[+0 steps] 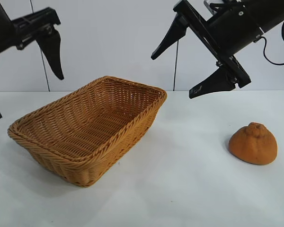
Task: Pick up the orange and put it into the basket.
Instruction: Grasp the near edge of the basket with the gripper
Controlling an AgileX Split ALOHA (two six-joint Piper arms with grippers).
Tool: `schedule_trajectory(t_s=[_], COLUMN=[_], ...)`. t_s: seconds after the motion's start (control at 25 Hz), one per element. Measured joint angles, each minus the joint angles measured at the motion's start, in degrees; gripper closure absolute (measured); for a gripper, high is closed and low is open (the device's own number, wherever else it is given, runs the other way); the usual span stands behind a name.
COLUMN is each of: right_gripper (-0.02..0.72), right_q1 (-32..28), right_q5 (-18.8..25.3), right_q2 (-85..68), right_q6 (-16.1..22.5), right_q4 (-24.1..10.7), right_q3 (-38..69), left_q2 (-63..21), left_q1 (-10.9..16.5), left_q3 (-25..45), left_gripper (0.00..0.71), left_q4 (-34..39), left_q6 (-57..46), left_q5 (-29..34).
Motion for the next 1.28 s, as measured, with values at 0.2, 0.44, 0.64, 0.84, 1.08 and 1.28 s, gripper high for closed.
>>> schedule_trajectory(t_s=[0.2, 0.44, 0.64, 0.84, 1.08, 1.28], right_gripper=[0.042, 0.042, 0.042, 0.042, 0.042, 0.042], right_q1=[0.00, 0.00, 0.00, 0.00, 0.00, 0.00], right_q5=[0.00, 0.06, 0.39, 0.89, 0.89, 0.89], right_q2=[0.00, 0.00, 0.00, 0.00, 0.00, 0.00], right_q6=[0.00, 0.00, 0.00, 0.00, 0.00, 0.00], right_q4=[0.00, 0.06, 0.06, 0.06, 0.06, 0.06], right_q3=[0.00, 0.00, 0.00, 0.00, 0.00, 0.00], left_q2=[7.00, 13.71, 17.91, 19.06, 19.06, 19.06], left_q1=[0.00, 0.53, 3.16, 4.73, 5.32, 5.32], left_q3=[0.00, 0.00, 0.04, 0.36, 4.04, 4.60], left_gripper=[0.017, 0.017, 0.017, 0.019, 0.130, 0.195], left_q4=[1.49, 1.49, -1.00, -2.09, -4.10, -5.32], left_q6=[-1.60, -4.43, -3.87, -3.52, -3.50, -1.73], left_q5=[-1.76, -4.37, -9.28, -10.58, -11.69, -12.38])
